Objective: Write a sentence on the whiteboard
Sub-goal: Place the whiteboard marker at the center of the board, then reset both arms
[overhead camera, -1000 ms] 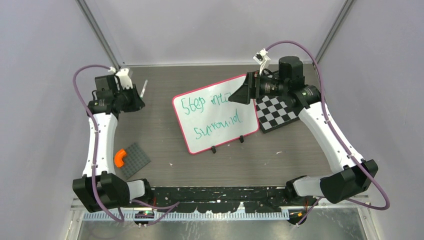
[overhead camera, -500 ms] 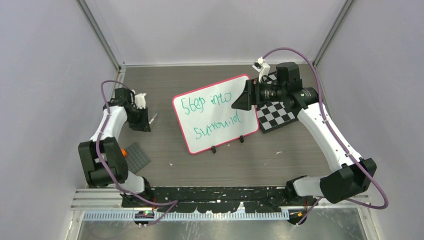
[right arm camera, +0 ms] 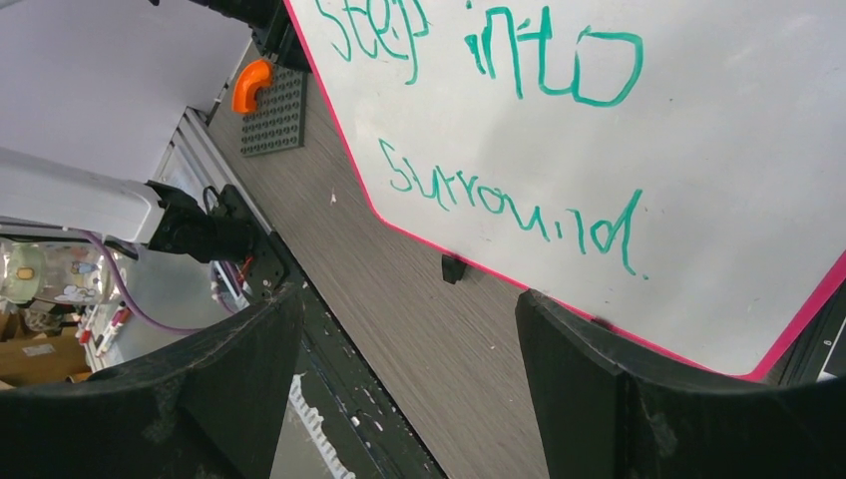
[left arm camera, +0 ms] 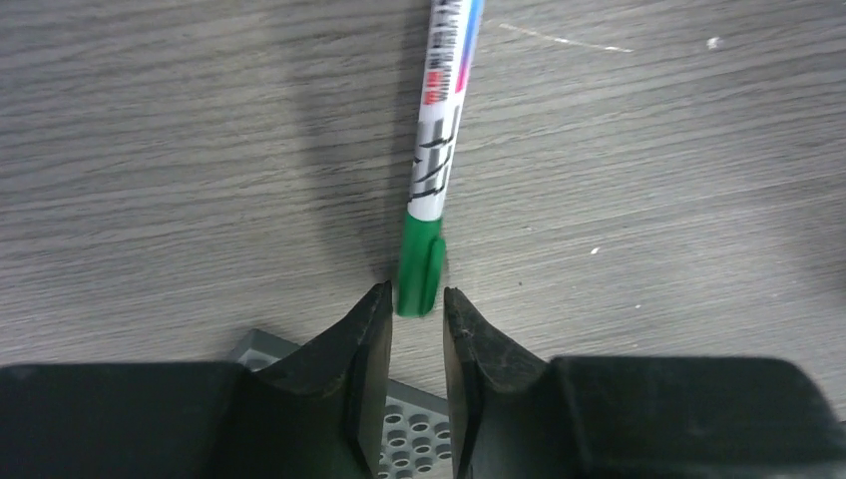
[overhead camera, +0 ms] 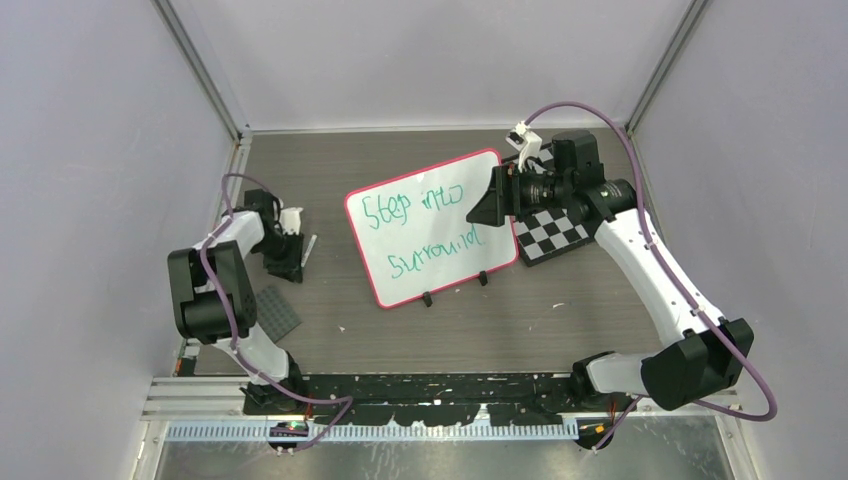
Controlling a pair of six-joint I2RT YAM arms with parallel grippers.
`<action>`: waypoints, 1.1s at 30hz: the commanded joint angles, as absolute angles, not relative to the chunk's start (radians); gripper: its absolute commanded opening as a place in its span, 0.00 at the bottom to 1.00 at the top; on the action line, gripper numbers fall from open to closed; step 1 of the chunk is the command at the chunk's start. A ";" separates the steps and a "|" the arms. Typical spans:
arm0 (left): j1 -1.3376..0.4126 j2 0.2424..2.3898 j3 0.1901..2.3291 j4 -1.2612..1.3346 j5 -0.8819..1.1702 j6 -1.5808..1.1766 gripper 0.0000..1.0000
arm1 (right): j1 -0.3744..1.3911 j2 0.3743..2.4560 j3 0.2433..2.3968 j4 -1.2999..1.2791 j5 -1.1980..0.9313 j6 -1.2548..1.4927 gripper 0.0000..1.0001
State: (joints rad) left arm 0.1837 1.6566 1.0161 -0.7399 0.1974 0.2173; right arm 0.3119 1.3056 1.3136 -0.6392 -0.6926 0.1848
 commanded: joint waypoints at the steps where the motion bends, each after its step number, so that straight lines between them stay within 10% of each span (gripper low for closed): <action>1: 0.184 1.687 1.006 -0.721 0.165 0.248 0.29 | 0.306 1.272 1.316 -0.625 -0.681 0.165 0.82; 16: 0.183 1.551 1.368 -1.051 0.266 0.331 0.99 | 0.140 1.296 1.373 -0.654 -0.624 0.170 0.85; 26: 0.195 1.637 1.768 -1.274 0.351 0.309 1.00 | -0.130 1.392 1.485 -0.887 -0.585 -0.028 0.86; 33: 0.204 1.605 1.593 -1.182 0.362 0.253 1.00 | -0.281 1.475 1.375 -0.948 -0.514 -0.142 0.86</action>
State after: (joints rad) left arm 0.1936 1.6154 1.6863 -1.1854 0.3302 0.2947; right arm -0.2153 1.4460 1.4265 -0.8787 -0.5617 -0.0467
